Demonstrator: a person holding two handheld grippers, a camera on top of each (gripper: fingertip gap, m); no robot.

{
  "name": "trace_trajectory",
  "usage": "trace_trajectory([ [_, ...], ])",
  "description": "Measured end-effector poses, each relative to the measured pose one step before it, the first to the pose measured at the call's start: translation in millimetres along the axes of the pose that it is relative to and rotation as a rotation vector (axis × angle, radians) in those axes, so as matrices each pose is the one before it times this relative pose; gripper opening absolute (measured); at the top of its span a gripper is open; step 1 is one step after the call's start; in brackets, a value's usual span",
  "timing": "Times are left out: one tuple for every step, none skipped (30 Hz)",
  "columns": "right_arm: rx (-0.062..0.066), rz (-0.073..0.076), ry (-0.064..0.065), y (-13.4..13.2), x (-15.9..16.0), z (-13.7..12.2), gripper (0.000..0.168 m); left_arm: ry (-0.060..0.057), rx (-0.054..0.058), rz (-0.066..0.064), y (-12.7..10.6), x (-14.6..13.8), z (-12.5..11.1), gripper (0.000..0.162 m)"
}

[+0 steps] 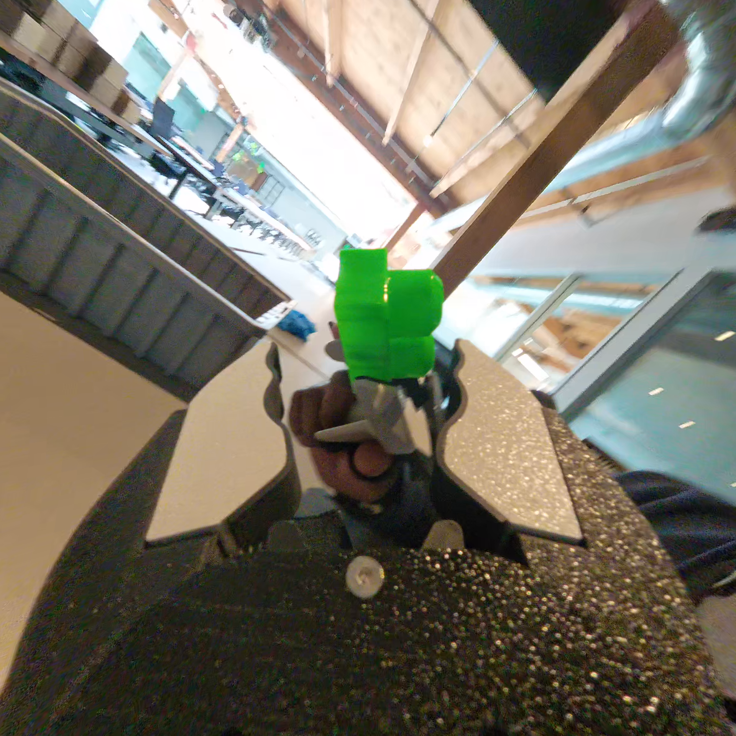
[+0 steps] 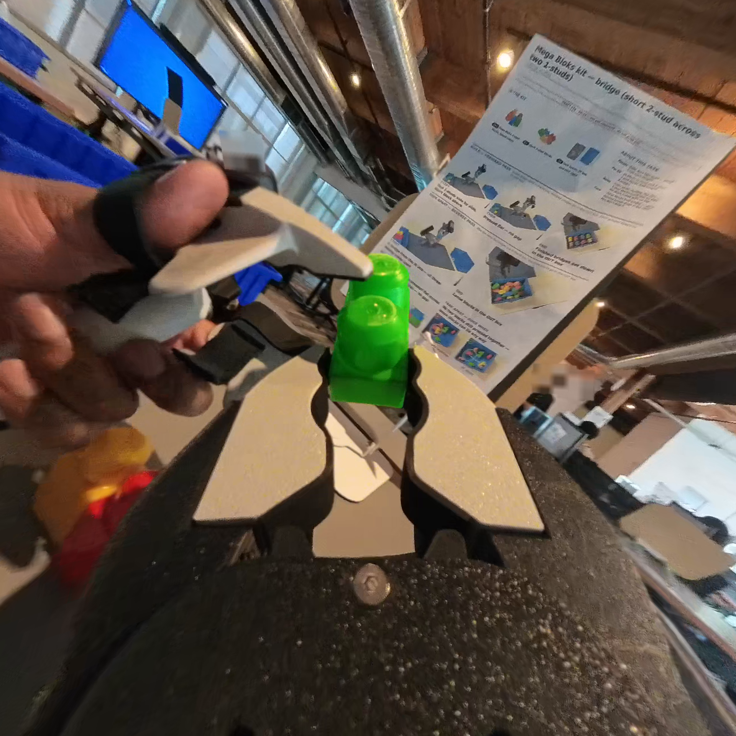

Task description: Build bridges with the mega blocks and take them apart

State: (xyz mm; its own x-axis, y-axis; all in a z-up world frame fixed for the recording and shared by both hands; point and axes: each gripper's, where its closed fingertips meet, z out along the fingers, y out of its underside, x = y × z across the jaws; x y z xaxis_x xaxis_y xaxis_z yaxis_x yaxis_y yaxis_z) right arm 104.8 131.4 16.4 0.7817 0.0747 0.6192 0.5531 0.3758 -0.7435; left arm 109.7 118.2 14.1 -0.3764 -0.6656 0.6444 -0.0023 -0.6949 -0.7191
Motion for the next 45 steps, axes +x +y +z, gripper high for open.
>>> trace_trajectory([
  [0.0163,0.0358,-0.0231,-2.21,0.48,-1.68,0.037,-0.0395,-0.0311,0.0783,-0.47,-3.37,-4.11,0.087],
  [0.0196,0.0401,-0.033,-2.41,-0.6,-1.83,0.036,-0.0371,-0.035,0.0867,-0.54,-3.29,-5.17,0.091],
  [0.0183,0.048,-0.0474,-1.76,-2.09,-1.5,0.036,-0.0296,-0.0375,0.0931,-0.46,-2.6,-6.37,0.093],
  [0.0116,0.0631,-0.0656,-0.05,-4.02,-0.98,0.036,-0.0287,-0.0423,0.0993,0.21,-2.84,-7.25,0.095],
  [0.01,0.0753,-0.0608,0.96,-2.99,-0.83,0.036,-0.0249,-0.0415,0.104,0.93,-2.61,-7.88,0.097],
  [0.0083,0.0811,-0.0623,1.43,-2.51,-0.56,0.037,-0.015,-0.0373,0.104,1.37,-1.24,-7.86,0.098],
  [-0.0005,0.0843,-0.0711,2.67,-3.34,-0.04,0.036,-0.0149,-0.0325,0.097,1.8,-1.56,-7.43,0.099],
  [-0.0099,0.0781,-0.0622,4.55,-2.19,0.45,0.036,-0.0151,-0.026,0.0841,2.13,-1.73,-6.57,0.098],
  [-0.023,0.0675,-0.0539,6.3,-1.53,0.76,0.036,0.002,-0.0236,0.0614,3.35,0.49,-5.09,0.096],
  [-0.0234,0.0527,-0.0537,6.37,-2.52,1.15,0.036,0.0244,-0.0226,0.0316,4.19,3.75,-3.16,0.094],
  [-0.0255,0.0419,-0.0583,6.29,-4.2,1.44,0.037,0.0269,-0.0195,0.0103,4.36,4.11,-1.02,0.093],
  [-0.0181,0.0228,-0.0355,5.02,-2.87,1.48,0.037,0.0185,-0.0125,0.0035,3.31,2.99,0.78,0.092],
  [-0.0181,0.0123,-0.0352,4.52,-4.02,1.9,0.037,0.016,0.0024,0.0021,1.16,2.89,1.7,0.091],
  [-0.0208,0.0045,-0.0306,4.04,-4.46,2.49,0.037,0.0136,0.0003,-0.0034,1.14,2.43,2.41,0.089],
  [-0.0191,-0.0071,-0.0222,3.31,-4.35,2.54,0.036,0.0144,-0.0145,-0.0033,2.83,2.46,2.69,0.087],
  [-0.0212,-0.0095,-0.0259,3.11,-5.31,2.86,0.037,0.0163,-0.018,0.0045,3.29,3.32,2.58,0.086],
  [-0.0181,-0.0104,-0.0233,2.48,-5.16,2.82,0.037,0.0229,-0.0136,0.009,2.91,4.71,2.24,0.085],
  [-0.0156,-0.0087,-0.0164,2.22,-4.02,2.8,0.037,0.0234,-0.0097,0.0076,2.22,4.77,1.78,0.083],
  [-0.0112,-0.0035,-0.012,1.65,-2.97,2.36,0.037,0.0163,-0.0099,0.0053,2.1,3.36,1.67,0.08],
  [-0.0059,0.0007,-0.0123,1.25,-2.47,1.88,0.037,0.0078,-0.0094,0.0054,1.8,1.65,1.13,0.074],
  [-0.0043,0.0025,-0.0095,1.17,-1.66,1.41,0.037,0.0067,-0.0079,0.0051,1.77,1.42,0.57,0.067],
  [-0.0056,0.0027,-0.0066,1.32,-1.01,1.01,0.037,0.01,-0.0061,0.0053,1.53,1.69,-0.03,0.058],
  [-0.0061,0.0022,-0.0011,1.36,-0.09,0.48,0.037,0.0143,-0.0036,0.0074,1.26,2.62,-0.26,0.047],
  [-0.0034,0.0015,0.0097,0.85,1.7,0.01,0.037,0.0102,-0.0043,0.0096,1.1,2.29,0.06,0.036],
  [-0.0027,0.0025,0.0026,0.72,0.84,-0.21,0.037,-0.0066,-0.0046,0.0096,0.73,-0.07,0.7,0.035],
  [0.0002,0.0025,0.0025,0.47,0.93,-0.62,0.037,-0.0106,-0.011,0.005,1.16,-1.08,0.85,0.033],
  [0.0018,0.0017,0.0068,0.18,1.33,-0.75,0.036,-0.0062,-0.0166,-0.0091,1.99,-0.83,1.04,0.033],
  [-0.0001,-0.0006,0.0123,0.6,1.92,-0.32,0.036,-0.0092,-0.0063,-0.0146,1.05,-1.37,0.71,0.033],
  [-0.001,0.0029,0.0191,0.62,2.91,-0.21,0.036,-0.0189,-0.002,-0.012,0.91,-1.97,0.63,0.033],
  [-0.0047,0.0054,0.0213,1.26,3.68,0.19,0.037,-0.023,-0.0048,-0.0136,1.57,-2.31,0.43,0.033],
  [-0.0098,0.0062,0.0179,2.1,3.14,0.48,0.037,-0.0208,-0.0086,-0.0145,2.42,-1.92,0.05,0.033],
  [-0.0115,0.0085,0.0094,2.33,2.17,0.86,0.038,-0.0181,-0.0118,-0.0105,3.63,-1.09,-0.29,0.033],
  [-0.0096,0.0105,0.0074,2.12,1.91,0.77,0.039,-0.0209,-0.0157,-0.0084,4.54,-1.29,-0.65,0.033],
  [-0.0069,0.0088,0.0064,1.63,1.67,0.43,0.039,-0.0223,-0.0182,-0.0136,5.16,-1.55,-0.88,0.033],
  [-0.0049,0.0061,0.0047,1.25,1.41,0.03,0.04,-0.0171,-0.0113,-0.0185,4.6,-0.54,-0.96,0.033],
  [-0.0042,0.0047,-0.0014,0.96,0.34,-0.09,0.042,-0.0042,0.0032,-0.0227,3.16,1.86,-0.89,0.033],
  [-0.005,0.0051,-0.0056,1.03,-0.42,-0.05,0.042,-0.0033,0.0109,-0.0338,2.78,2.01,-0.21,0.033],
  [-0.0049,0.0049,-0.0044,1.1,-0.17,0.04,0.042,-0.0048,-0.0064,-0.036,3.89,1.54,0.76,0.033],
  [-0.0072,0.0034,-0.0023,1.43,0.04,0.13,0.042,-0.0113,-0.0072,-0.0159,3.3,0.8,0.87,0.033],
  [-0.0066,0.0006,-0.0034,1.29,-0.22,0.31,0.042,-0.014,0.0001,-0.0044,1.86,-0.1,0.73,0.033],
  [-0.0037,0.0,-0.0014,0.89,-0.06,0.18,0.04,-0.0135,-0.0059,-0.0039,1.26,-0.92,0.53,0.033],
  [-0.0013,0.0007,-0.0027,0.56,-0.2,0.03,0.039,-0.0101,-0.0037,-0.0056,0.64,-1.38,0.68,0.033],
  [-0.0036,0.0011,-0.0027,0.82,-0.1,0.05,0.037,-0.0057,-0.0031,-0.0072,0.46,-1.38,0.68,0.033],
  [-0.0042,-0.0008,0.0009,0.89,0.28,-0.02,0.036,0.0,0.0009,-0.0057,-0.03,-0.38,0.62,0.033],
  [-0.0028,-0.0023,0.0009,0.68,0.11,-0.23,0.035,0.0043,0.0001,-0.0001,0.53,0.76,0.81,0.033],
])
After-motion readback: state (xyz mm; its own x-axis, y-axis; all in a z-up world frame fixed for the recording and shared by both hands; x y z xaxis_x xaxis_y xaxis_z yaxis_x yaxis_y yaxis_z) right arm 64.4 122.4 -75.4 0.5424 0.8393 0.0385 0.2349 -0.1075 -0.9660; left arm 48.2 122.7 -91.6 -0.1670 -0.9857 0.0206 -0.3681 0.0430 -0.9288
